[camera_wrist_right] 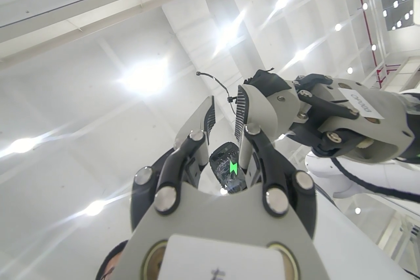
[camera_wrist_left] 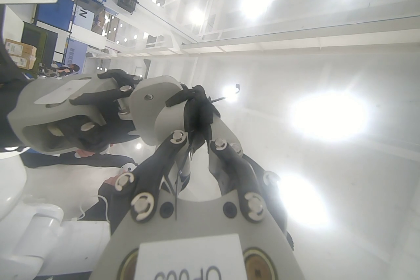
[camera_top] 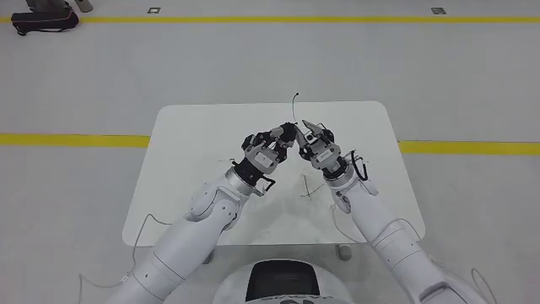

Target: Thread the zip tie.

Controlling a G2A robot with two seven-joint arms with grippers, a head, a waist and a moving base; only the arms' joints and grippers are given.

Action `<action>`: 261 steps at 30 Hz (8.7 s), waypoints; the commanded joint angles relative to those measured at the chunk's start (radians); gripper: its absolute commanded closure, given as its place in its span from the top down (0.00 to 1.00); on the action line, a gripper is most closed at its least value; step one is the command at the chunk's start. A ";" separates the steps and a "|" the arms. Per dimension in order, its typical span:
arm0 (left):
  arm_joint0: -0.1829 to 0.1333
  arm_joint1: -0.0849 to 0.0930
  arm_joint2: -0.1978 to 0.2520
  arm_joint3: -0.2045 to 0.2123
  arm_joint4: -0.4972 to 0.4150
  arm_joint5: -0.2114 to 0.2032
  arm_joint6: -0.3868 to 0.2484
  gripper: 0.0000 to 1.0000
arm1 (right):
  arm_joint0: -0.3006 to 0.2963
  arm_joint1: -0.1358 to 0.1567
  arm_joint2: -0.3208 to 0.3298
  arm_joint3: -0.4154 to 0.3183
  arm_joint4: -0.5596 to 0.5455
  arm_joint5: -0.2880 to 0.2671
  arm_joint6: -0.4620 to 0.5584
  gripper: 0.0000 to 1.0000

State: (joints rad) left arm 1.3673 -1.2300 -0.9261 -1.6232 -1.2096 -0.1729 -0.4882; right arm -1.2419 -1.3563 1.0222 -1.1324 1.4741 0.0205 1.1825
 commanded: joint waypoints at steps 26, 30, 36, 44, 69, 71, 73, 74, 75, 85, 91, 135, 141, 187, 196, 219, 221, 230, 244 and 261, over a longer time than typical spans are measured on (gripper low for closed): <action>0.000 0.000 0.000 0.000 0.000 0.000 0.000 0.00 | -0.019 -0.015 0.048 0.018 -0.054 0.013 0.017 0.00; 0.000 0.000 0.000 0.000 0.000 0.000 0.000 0.00 | -0.026 -0.016 0.058 0.018 -0.060 0.016 0.020 0.00; 0.000 0.000 0.000 0.000 0.000 0.000 0.000 0.00 | -0.036 -0.017 0.069 0.014 -0.068 0.018 0.022 0.00; 0.000 0.000 0.000 0.000 0.000 0.000 0.000 0.00 | -0.046 -0.020 0.082 0.009 -0.074 0.020 0.024 0.00; 0.000 0.000 0.000 0.000 0.000 0.000 0.000 0.00 | -0.072 -0.025 0.119 0.005 -0.098 0.031 0.015 0.00; 0.000 0.000 0.000 0.000 0.000 0.000 0.000 0.00 | -0.074 -0.025 0.121 0.003 -0.099 0.031 0.014 0.00; 0.000 0.000 0.000 0.000 0.000 0.000 0.000 0.00 | -0.077 -0.026 0.124 0.002 -0.101 0.030 0.011 0.00; 0.000 0.000 0.000 0.000 0.000 0.000 0.000 0.00 | -0.078 -0.026 0.124 0.001 -0.102 0.030 0.010 0.00; 0.000 0.000 0.000 0.000 0.000 0.000 0.000 0.00 | -0.079 -0.026 0.125 0.000 -0.103 0.030 0.009 0.00; 0.000 0.000 0.000 0.000 0.000 0.000 0.000 0.00 | -0.087 -0.028 0.137 0.000 -0.112 0.030 0.004 0.00; 0.000 0.000 0.000 0.000 0.000 0.000 0.000 0.00 | -0.092 -0.028 0.144 -0.001 -0.116 0.031 0.001 0.00; 0.000 0.000 0.000 0.000 0.000 0.000 0.000 0.00 | -0.118 -0.031 0.201 0.020 -0.126 0.021 -0.013 0.00; 0.000 0.000 0.000 0.000 0.000 0.000 0.000 0.00 | -0.117 -0.032 0.206 0.027 -0.128 0.020 -0.016 0.00; -0.006 0.012 -0.017 -0.011 0.295 -0.039 0.075 0.00 | -0.147 -0.015 0.300 -0.017 -0.287 -0.125 -0.114 1.00; 0.024 0.023 -0.026 -0.020 0.613 -0.039 0.216 0.00 | -0.189 0.013 0.387 -0.061 -0.436 -0.225 -0.117 1.00; 0.071 0.015 -0.076 0.004 0.394 -0.035 0.223 0.00 | -0.221 0.032 0.466 -0.085 -0.524 -0.321 -0.173 1.00; 0.074 0.015 -0.079 0.005 0.385 -0.036 0.214 0.00 | -0.221 0.032 0.466 -0.085 -0.524 -0.321 -0.173 1.00; 0.074 0.015 -0.079 0.005 0.385 -0.036 0.214 0.00 | -0.221 0.032 0.466 -0.085 -0.524 -0.321 -0.173 1.00; 0.074 0.015 -0.079 0.005 0.385 -0.036 0.214 0.00 | -0.221 0.032 0.466 -0.085 -0.524 -0.321 -0.173 1.00; 0.074 0.015 -0.079 0.005 0.385 -0.036 0.214 0.00 | -0.221 0.032 0.466 -0.085 -0.524 -0.321 -0.173 1.00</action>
State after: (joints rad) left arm 1.4412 -1.2148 -1.0047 -1.6185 -0.8250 -0.2091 -0.2740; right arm -1.4624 -1.3247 1.4881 -1.2171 0.9505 -0.3004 1.0094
